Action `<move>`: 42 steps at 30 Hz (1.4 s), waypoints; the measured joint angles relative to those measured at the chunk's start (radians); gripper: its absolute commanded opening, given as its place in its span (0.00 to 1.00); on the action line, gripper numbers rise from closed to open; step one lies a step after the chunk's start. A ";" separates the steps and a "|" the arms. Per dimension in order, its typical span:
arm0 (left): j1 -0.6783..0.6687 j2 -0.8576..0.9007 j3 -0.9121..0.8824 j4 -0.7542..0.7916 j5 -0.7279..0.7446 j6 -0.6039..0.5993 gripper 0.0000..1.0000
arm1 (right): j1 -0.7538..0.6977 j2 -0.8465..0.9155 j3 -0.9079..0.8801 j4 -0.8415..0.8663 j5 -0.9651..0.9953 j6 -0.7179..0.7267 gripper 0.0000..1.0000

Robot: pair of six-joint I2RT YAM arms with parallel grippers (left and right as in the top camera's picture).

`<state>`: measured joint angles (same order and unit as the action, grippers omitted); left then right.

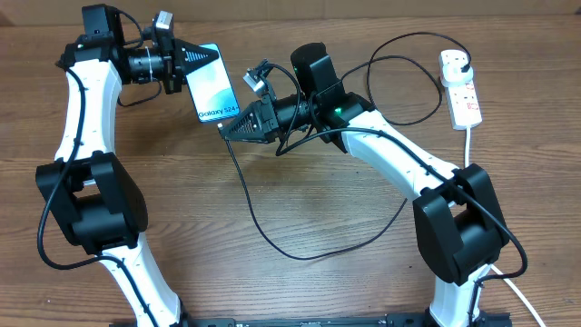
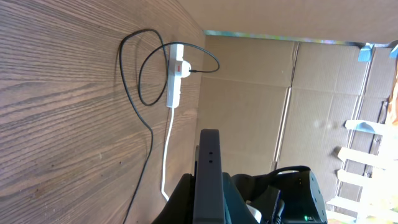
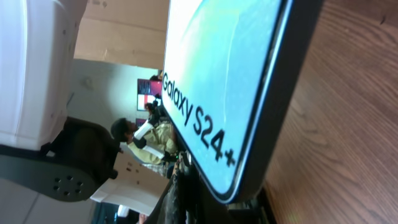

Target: Plug charger to phone and switch on socket

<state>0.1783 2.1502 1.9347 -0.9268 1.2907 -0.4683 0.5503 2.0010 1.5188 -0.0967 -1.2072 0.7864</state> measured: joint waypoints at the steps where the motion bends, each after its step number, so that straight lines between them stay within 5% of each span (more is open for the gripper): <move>1: 0.000 0.000 0.000 0.000 0.000 0.000 0.05 | 0.000 0.000 0.000 0.000 0.006 0.002 0.04; 42: 0.000 0.000 0.000 0.050 0.063 -0.011 0.05 | -0.019 0.000 0.000 0.089 -0.019 0.076 0.04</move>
<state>0.1783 2.1502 1.9347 -0.8764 1.3540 -0.4797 0.5316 2.0010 1.5188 -0.0078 -1.2263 0.8627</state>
